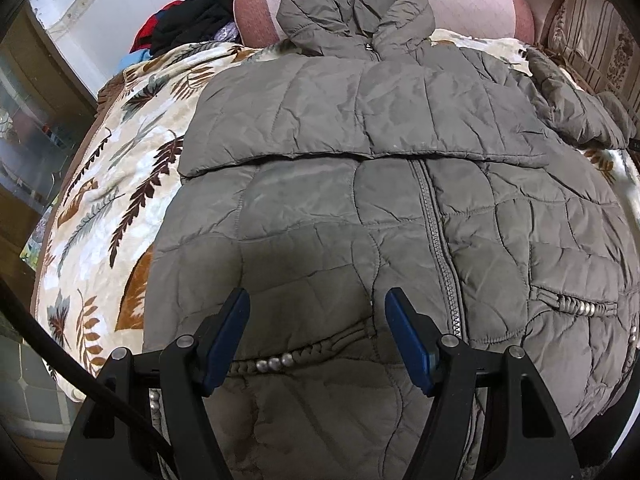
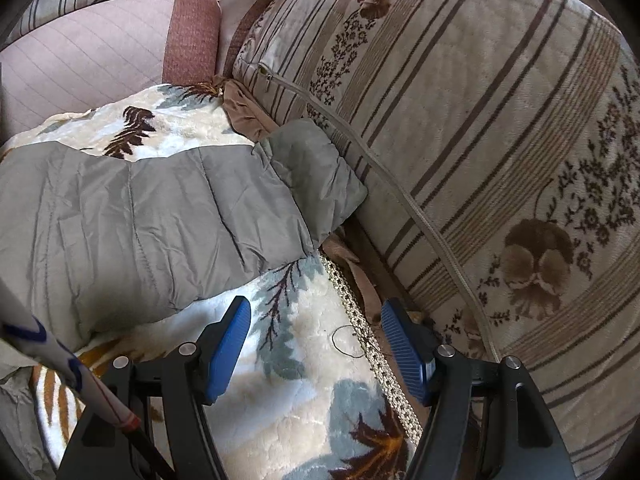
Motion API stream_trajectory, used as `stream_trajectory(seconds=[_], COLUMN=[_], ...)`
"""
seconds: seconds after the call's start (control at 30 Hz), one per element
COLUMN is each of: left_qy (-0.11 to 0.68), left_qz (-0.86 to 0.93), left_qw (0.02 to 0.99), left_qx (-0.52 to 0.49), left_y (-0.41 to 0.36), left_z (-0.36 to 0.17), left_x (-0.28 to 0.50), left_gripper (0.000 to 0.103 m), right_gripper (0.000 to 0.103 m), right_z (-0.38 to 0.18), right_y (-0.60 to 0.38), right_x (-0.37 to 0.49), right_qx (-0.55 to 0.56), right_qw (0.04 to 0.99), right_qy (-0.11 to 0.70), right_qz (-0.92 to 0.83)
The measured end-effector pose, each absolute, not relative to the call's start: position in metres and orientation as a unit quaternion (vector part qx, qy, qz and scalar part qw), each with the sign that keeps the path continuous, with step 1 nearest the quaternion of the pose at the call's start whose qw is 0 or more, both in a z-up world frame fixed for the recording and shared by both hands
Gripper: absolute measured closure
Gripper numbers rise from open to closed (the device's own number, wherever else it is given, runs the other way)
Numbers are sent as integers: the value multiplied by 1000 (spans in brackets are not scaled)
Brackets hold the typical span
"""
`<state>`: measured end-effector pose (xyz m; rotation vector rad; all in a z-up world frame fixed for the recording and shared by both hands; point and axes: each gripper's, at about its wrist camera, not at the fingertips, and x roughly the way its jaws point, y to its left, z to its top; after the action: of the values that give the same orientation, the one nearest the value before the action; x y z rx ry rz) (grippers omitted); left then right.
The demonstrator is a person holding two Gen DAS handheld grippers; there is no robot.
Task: Fold large clothes
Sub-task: 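Move the right gripper to the other sleeve lying by the sofa, then close the right gripper on the sleeve cuff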
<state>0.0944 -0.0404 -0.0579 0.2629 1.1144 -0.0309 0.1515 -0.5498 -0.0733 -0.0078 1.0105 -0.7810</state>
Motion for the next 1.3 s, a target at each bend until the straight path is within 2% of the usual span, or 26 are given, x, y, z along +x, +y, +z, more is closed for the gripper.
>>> stream_trajectory(seconds=[0.5, 0.6, 0.7, 0.73, 0.77, 0.83, 0.9, 1.03, 1.3], left_qy=[546, 550, 550, 550, 551, 553, 555, 557, 557], left_qz=[-12, -11, -5, -3, -2, 0, 0, 3, 4], left_qw=[828, 827, 827, 827, 826, 825, 824, 822, 823], left_qx=[124, 121, 119, 118, 117, 116, 117, 117, 116], left_y=[-44, -43, -40, -39, -39, -38, -38, -36, -34], left_z=[-75, -78, -78, -78, -79, -81, -83, -86, -86], left_x=[109, 112, 115, 116, 117, 118, 120, 123, 127], left_gripper=[34, 34, 34, 34, 34, 34, 34, 34, 33], right_gripper=[31, 31, 30, 33, 40, 45, 49, 50, 50], right_z=[-92, -90, -93, -97, -102, -110, -118, -126, -118], right_y=[-559, -573, -604, -615, -628, -639, -647, -662, -672], right_x=[169, 167, 158, 155, 152, 152, 157, 172, 193], right_qx=[-2, 75, 233, 283, 334, 370, 384, 416, 407], right_qw=[795, 818, 830, 825, 818, 810, 806, 797, 793], right_qy=[486, 475, 447, 436, 422, 415, 412, 399, 396], right_qz=[-363, -316, -238, -221, -204, -189, -183, -179, -220])
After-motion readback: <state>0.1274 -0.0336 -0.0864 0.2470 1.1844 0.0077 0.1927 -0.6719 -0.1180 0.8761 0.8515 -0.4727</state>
